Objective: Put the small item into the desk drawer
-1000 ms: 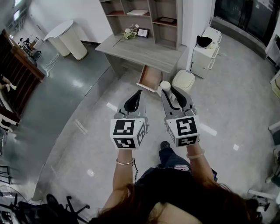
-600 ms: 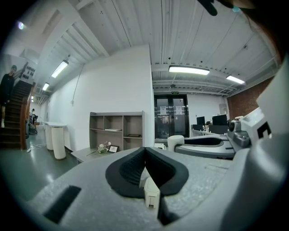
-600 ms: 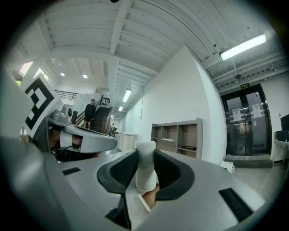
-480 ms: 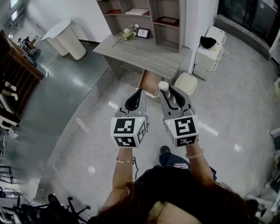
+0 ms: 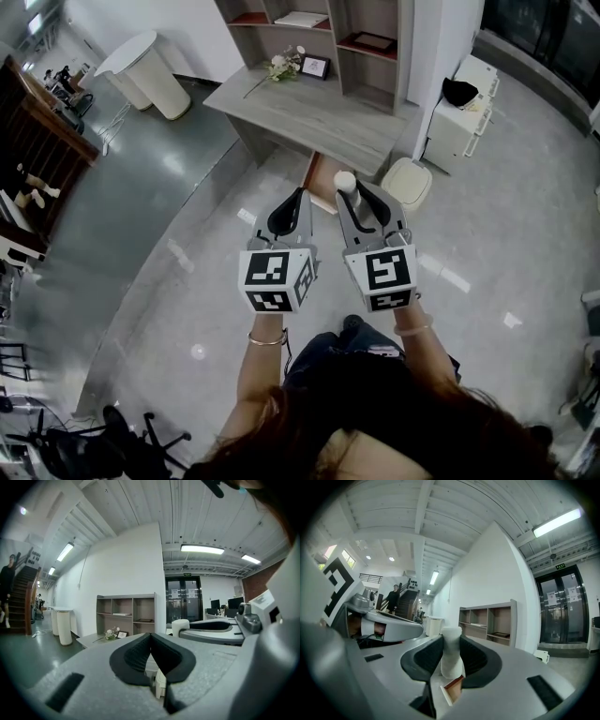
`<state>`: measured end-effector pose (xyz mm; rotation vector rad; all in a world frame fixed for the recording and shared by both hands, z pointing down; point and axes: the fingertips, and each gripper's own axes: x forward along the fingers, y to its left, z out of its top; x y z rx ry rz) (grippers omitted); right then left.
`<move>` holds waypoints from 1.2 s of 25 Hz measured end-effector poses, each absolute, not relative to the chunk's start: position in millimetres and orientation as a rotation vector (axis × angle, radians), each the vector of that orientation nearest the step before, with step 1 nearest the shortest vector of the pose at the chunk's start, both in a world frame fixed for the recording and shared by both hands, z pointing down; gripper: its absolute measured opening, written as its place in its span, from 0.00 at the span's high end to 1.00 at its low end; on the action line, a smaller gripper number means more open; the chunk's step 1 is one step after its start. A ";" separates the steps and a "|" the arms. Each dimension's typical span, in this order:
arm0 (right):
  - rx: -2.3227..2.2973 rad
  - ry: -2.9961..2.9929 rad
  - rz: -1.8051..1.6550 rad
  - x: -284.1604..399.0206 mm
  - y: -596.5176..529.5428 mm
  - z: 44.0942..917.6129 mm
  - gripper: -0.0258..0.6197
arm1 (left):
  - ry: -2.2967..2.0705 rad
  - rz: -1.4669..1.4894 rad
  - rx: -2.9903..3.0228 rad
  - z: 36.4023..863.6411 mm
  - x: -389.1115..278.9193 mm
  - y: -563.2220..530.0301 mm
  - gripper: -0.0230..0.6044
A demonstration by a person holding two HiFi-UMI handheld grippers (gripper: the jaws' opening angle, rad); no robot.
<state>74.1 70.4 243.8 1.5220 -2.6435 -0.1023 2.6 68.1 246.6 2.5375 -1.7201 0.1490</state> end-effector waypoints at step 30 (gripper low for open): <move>1.494 -2.431 -0.152 -14.6 -95.1 303.0 0.80 | -1.581 0.175 2.551 302.7 -80.6 -103.6 0.94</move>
